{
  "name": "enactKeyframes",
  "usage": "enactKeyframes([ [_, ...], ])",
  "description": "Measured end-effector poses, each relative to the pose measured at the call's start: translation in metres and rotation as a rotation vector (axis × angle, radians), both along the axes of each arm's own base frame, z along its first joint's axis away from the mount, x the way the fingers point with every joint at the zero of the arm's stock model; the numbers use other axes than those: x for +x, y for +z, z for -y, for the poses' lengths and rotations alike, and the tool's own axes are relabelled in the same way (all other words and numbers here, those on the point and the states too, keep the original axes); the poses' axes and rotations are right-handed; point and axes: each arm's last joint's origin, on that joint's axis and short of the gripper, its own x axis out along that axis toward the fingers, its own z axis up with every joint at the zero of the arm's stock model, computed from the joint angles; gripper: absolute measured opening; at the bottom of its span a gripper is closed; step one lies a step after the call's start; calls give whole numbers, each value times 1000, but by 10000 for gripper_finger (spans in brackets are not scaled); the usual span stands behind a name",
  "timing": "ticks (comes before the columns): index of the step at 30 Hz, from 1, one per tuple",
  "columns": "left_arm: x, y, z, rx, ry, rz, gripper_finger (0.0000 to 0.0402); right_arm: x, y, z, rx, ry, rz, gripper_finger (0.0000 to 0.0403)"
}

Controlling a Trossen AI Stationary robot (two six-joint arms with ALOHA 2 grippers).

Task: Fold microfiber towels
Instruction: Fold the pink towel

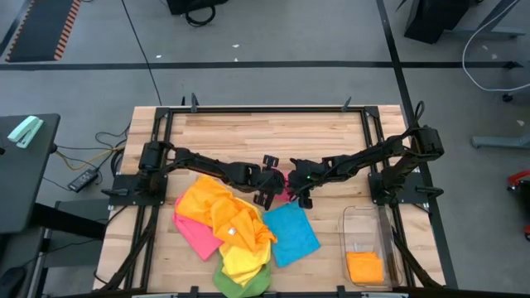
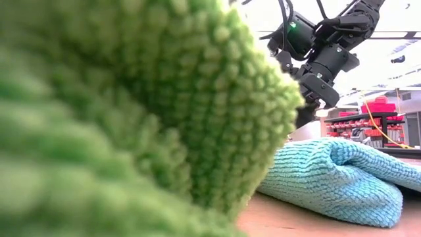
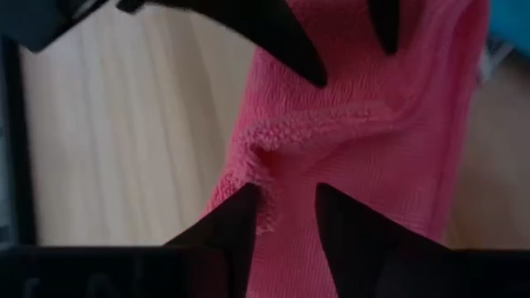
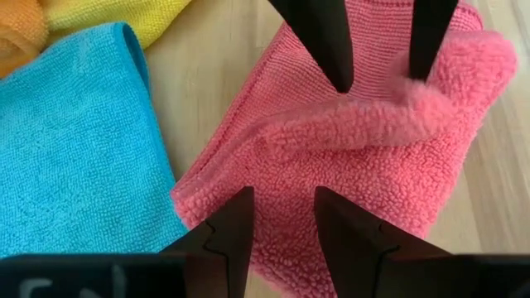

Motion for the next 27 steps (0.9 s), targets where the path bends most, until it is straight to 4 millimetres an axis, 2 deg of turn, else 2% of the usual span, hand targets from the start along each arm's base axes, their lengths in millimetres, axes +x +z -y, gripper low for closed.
enactKeyframes([
  [5, -4, -1, 12, 53, 22, -18, 171, 0, 0, 0, 1, 0, 0, 137],
  [10, -7, -2, 21, 67, 20, -35, 175, 0, 0, 0, -1, 2, 0, 137],
  [19, -22, 14, 24, 49, 56, -88, 147, 0, 0, 0, -4, 5, 1, 137],
  [22, -24, 20, 27, -25, 41, -81, 135, 0, 0, 0, -4, 5, 1, 137],
  [27, -24, 15, 28, -170, -2, -114, 117, 0, 0, 0, -1, 1, 1, 137],
])
